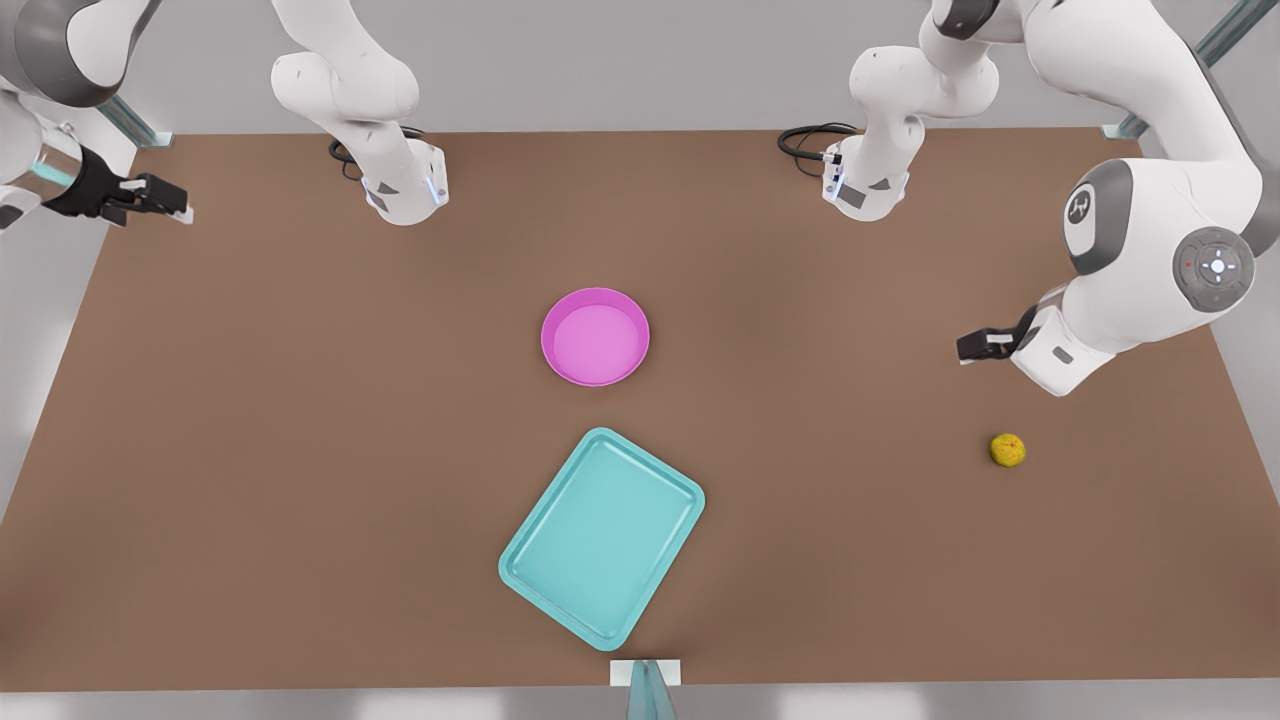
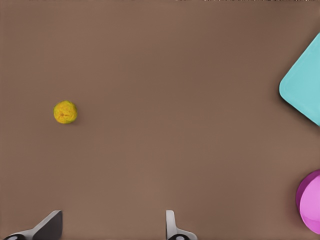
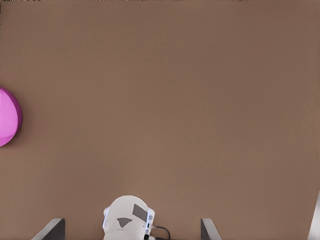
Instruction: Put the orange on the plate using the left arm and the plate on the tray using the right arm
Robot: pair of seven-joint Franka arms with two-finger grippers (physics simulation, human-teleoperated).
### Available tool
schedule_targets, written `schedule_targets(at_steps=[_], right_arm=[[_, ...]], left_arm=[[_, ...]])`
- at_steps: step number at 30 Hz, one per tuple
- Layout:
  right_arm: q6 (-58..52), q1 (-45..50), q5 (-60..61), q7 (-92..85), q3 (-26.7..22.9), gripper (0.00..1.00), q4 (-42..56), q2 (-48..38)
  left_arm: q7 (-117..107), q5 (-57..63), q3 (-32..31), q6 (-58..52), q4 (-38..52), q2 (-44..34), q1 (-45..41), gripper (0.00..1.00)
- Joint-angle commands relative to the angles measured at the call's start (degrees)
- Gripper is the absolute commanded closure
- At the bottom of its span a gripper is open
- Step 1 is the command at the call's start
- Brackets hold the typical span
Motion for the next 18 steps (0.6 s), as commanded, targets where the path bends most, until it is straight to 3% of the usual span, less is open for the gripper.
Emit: schedule_targets(at_steps=[1, 3, 5, 10, 12, 18], right_arm=[[2.2, 0.0, 0.1, -6.3, 0.0, 0.0, 0.1, 0.0], [2.2, 0.0, 0.1, -6.2, 0.0, 0.0, 0.1, 0.3], [2.2, 0.0, 0.1, -6.1, 0.0, 0.0, 0.1, 0.5], [2.2, -0.1, 0.4, -6.1, -0.1, 0.0, 0.3, 1.2], [2.3, -0.2, 0.4, -6.1, -0.1, 0.0, 0.3, 1.3], [2.6, -0.4, 0.5, -6.1, -0.1, 0.0, 0.3, 2.1]], left_arm=[[-2.3, -0.1, 0.0, 0.6, 0.0, 0.0, 0.0, 0.0], [-3.3, 0.0, 0.0, 2.6, -0.2, 2.2, 0.1, 0.0], [-3.9, 0.3, 0.1, 12.1, -0.2, 11.4, 6.3, 0.0], [26.5, -0.2, 1.2, 34.8, -0.6, 26.5, 15.7, 0.0], [27.9, 0.0, 1.2, 43.3, -5.4, 27.7, 16.3, 0.0], [27.9, 0.5, 1.2, 44.6, -9.0, 28.8, 16.3, 0.0]])
